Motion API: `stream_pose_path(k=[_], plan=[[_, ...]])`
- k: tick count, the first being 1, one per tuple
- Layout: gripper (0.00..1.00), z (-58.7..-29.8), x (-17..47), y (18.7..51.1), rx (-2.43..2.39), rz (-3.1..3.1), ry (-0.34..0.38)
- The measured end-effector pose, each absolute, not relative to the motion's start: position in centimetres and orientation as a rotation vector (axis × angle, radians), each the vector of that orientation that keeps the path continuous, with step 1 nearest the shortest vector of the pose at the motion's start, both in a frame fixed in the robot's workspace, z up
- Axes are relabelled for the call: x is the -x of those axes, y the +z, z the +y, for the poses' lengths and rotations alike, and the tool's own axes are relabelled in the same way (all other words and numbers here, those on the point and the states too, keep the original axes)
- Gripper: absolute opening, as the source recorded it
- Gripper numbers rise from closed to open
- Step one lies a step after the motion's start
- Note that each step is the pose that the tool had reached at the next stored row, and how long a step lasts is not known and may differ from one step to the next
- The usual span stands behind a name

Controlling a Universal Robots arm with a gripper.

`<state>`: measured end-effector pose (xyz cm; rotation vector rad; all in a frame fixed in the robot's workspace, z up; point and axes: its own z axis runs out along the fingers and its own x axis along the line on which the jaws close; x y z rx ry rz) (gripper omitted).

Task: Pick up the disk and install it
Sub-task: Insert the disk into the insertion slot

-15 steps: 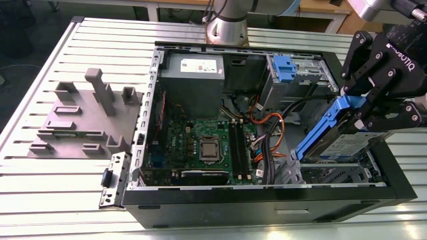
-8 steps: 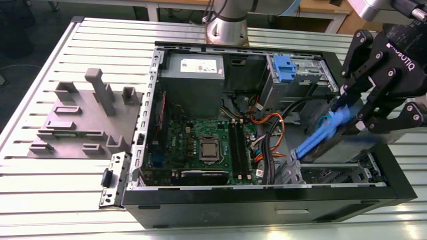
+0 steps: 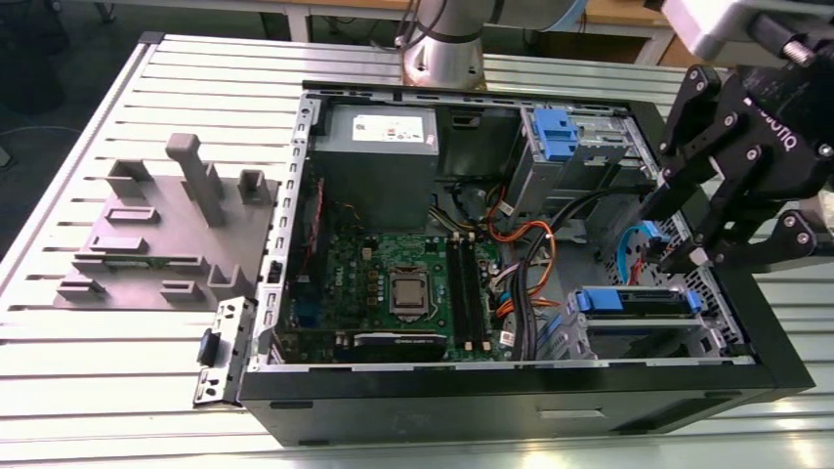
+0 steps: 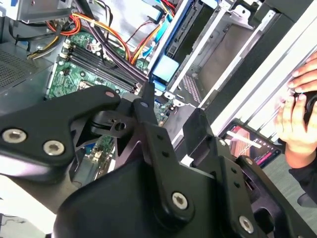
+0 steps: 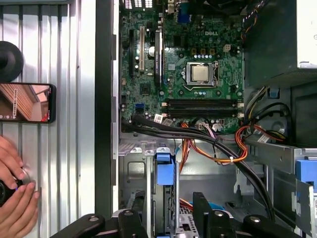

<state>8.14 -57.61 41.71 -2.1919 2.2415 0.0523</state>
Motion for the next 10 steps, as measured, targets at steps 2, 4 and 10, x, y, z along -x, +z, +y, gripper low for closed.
stream_pose_path(k=[2,4,10], plan=[[0.50,-57.6,-8.1,41.4,2.192,2.242,0.052],[0.50,-57.6,-8.1,41.0,2.192,2.242,0.052],[0.43,-57.6,-8.2,39.9,2.192,2.242,0.052]])
